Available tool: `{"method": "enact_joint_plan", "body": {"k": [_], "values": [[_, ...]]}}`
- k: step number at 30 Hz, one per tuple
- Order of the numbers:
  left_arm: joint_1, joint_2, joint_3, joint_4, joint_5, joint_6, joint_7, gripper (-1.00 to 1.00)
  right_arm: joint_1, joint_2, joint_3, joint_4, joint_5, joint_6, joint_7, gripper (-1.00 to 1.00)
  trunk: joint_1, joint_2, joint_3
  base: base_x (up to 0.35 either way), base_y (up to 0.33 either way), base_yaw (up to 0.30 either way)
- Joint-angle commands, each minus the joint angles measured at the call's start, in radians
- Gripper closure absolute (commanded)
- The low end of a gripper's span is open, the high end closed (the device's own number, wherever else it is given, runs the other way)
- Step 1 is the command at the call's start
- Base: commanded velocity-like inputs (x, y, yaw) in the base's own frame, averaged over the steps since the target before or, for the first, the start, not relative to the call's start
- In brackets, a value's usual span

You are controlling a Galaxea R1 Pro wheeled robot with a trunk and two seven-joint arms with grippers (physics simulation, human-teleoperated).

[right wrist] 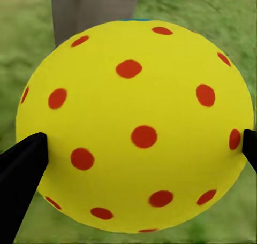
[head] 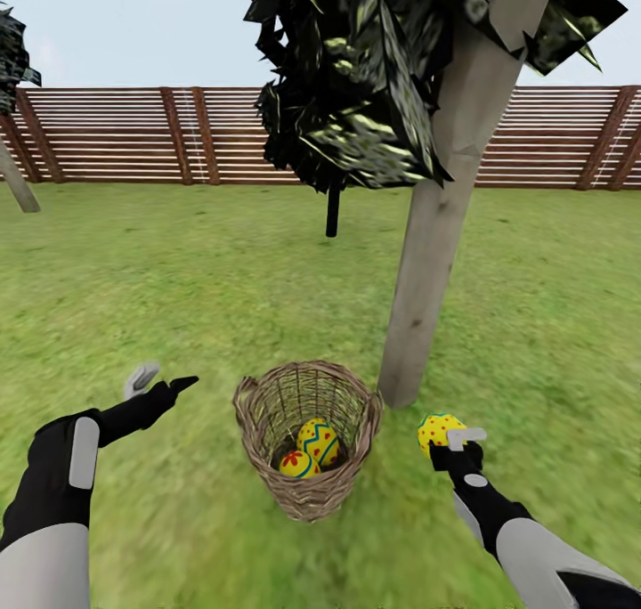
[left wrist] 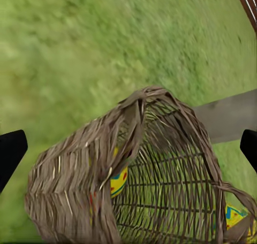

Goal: Take the three Easter eggs out of the wicker basket on the lawn in the garden, then place them on the lawn next to a single tree (choose any tree) so that all three eggs are next to the same tree and none are left in the basket.

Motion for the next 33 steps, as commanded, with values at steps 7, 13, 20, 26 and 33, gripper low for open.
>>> {"method": "enact_joint_plan", "body": {"k": [7, 13, 20, 26, 33], "values": [[-0.001, 0.001, 0.003, 0.002, -0.002, 0.006, -0.006, -1.0, -0.011, 0.001, -0.006, 0.03, 0.01, -0.003, -0.001, 1.0, 0.003, -0.002, -0.028, 0.0, 0.0, 0.0], [-0.001, 0.001, 0.009, 0.002, -0.003, 0.006, -0.006, -1.0, -0.011, 0.001, -0.006, 0.03, 0.008, -0.002, -0.001, 1.0, 0.006, -0.003, -0.051, 0.0, 0.0, 0.0], [-0.001, 0.001, 0.009, 0.005, -0.002, 0.006, -0.006, -1.0, -0.014, 0.001, -0.006, 0.026, 0.008, -0.003, -0.001, 1.0, 0.009, -0.005, -0.078, 0.0, 0.0, 0.0], [-0.001, 0.001, 0.01, 0.006, -0.004, 0.004, -0.006, -1.0, -0.044, 0.005, -0.006, 0.033, 0.008, -0.007, -0.001, 1.0, 0.011, -0.007, -0.101, 0.0, 0.0, 0.0], [-0.001, 0.001, 0.01, 0.006, -0.004, 0.005, -0.006, -1.0, -0.046, 0.006, -0.006, 0.034, 0.008, -0.007, -0.001, 1.0, 0.015, -0.008, -0.129, 0.0, 0.0, 0.0]]}}
